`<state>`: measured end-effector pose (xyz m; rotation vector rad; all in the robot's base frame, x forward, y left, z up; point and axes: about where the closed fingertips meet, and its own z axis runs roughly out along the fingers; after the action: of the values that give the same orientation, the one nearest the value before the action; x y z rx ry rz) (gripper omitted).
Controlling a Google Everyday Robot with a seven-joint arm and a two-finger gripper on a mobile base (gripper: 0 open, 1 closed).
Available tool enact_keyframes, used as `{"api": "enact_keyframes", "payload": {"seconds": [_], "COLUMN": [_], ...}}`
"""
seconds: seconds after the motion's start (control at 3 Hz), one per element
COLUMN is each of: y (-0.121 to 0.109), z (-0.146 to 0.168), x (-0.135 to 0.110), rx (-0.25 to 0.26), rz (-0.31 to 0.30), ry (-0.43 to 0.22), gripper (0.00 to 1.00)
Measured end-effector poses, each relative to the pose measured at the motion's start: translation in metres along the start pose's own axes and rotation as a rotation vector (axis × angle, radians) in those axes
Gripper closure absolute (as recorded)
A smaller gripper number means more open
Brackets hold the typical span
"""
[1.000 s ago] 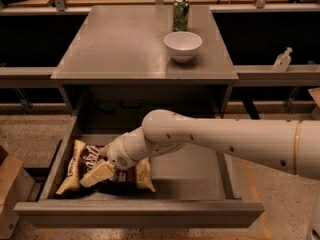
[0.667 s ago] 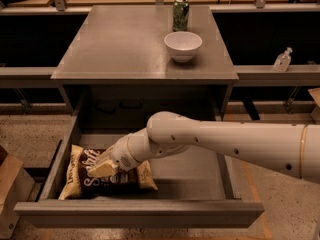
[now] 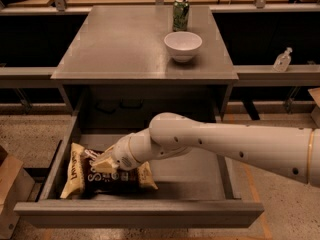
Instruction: Pick brown chip bag from top drawer and place on counter
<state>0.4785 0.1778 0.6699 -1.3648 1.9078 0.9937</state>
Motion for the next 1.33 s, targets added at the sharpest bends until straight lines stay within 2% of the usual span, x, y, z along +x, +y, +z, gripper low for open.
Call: {"api": "enact_keyframes", "payload": {"seconds": [0.33,0.67,1.0,1.33], "y": [0.019,0.043,0.068,0.068], "z": [-0.015,-0.043,-0.095,-0.095], "x": [-0.033,-0.091,-0.183,-0.183], "rx": [0.018,0.057,0.135,0.135], "rz": [-0.048,-0.132,-0.248,-0.248], "ry": [-0.015,-0.001,0.027,0.028], "gripper": [1.00,1.00,1.00,1.00]}}
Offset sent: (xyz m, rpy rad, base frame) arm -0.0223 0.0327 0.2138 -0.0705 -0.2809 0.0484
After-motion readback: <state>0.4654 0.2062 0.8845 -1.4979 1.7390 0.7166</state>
